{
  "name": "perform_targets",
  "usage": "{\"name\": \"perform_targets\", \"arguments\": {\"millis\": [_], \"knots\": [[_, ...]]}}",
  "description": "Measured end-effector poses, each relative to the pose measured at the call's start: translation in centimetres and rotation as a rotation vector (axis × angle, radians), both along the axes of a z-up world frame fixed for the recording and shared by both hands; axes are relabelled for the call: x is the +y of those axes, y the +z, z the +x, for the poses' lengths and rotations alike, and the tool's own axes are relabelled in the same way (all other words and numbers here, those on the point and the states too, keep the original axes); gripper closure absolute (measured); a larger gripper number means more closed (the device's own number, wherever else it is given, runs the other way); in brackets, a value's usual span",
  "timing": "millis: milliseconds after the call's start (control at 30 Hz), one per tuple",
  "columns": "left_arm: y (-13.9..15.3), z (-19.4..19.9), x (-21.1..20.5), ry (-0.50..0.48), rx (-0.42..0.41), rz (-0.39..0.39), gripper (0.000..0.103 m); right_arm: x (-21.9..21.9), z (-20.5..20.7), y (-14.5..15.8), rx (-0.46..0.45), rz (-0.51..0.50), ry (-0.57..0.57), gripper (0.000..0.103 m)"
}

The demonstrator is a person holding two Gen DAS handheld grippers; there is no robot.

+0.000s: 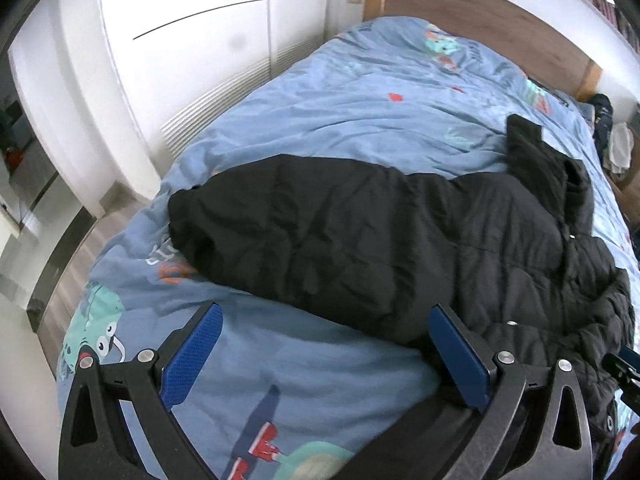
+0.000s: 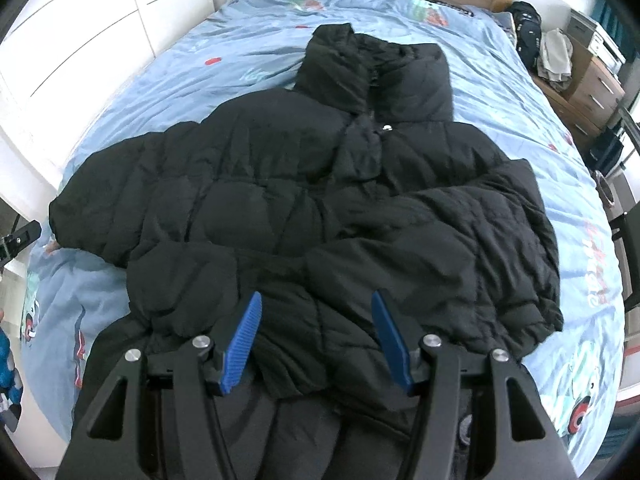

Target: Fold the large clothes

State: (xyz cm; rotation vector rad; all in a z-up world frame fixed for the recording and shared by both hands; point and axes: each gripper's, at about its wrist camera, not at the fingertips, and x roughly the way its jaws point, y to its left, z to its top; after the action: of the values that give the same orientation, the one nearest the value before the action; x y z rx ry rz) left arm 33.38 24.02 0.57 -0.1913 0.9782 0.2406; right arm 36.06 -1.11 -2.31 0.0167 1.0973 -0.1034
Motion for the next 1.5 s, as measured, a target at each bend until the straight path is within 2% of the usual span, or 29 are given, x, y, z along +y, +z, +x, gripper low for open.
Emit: {"name": "perform_targets", "arguments": {"millis": [333,500,833,967,1500], "knots": [[-3.0,1.6,4.2,0.071,0.044,-0.018,0.002,1.6,2.3,-1.9,0.033,-0.001,0.019,0.047],[-4.6,2.8,7.1,0.123,0.053,-0.054,0.002,2.4,3.4,-2.6,0.051,-0.006,0.029,0.047],[-7.0,5.1,11.5,0.179,0.075,-0.087,0.002,4.2,4.9,-2.9,0.07,-0.036,0.047,0.047],[-7.9,5.9,13.5,0.209,0.073,-0.136,0.002,5.3,5.3,-3.1,0.081,-0.054,0.065,0.047],[-11.2,7.5,17.3,0.266,0.1,-0.233,0.002,6.8,7.2,-4.2,0.106,-0.078,0.095,0.047]]}}
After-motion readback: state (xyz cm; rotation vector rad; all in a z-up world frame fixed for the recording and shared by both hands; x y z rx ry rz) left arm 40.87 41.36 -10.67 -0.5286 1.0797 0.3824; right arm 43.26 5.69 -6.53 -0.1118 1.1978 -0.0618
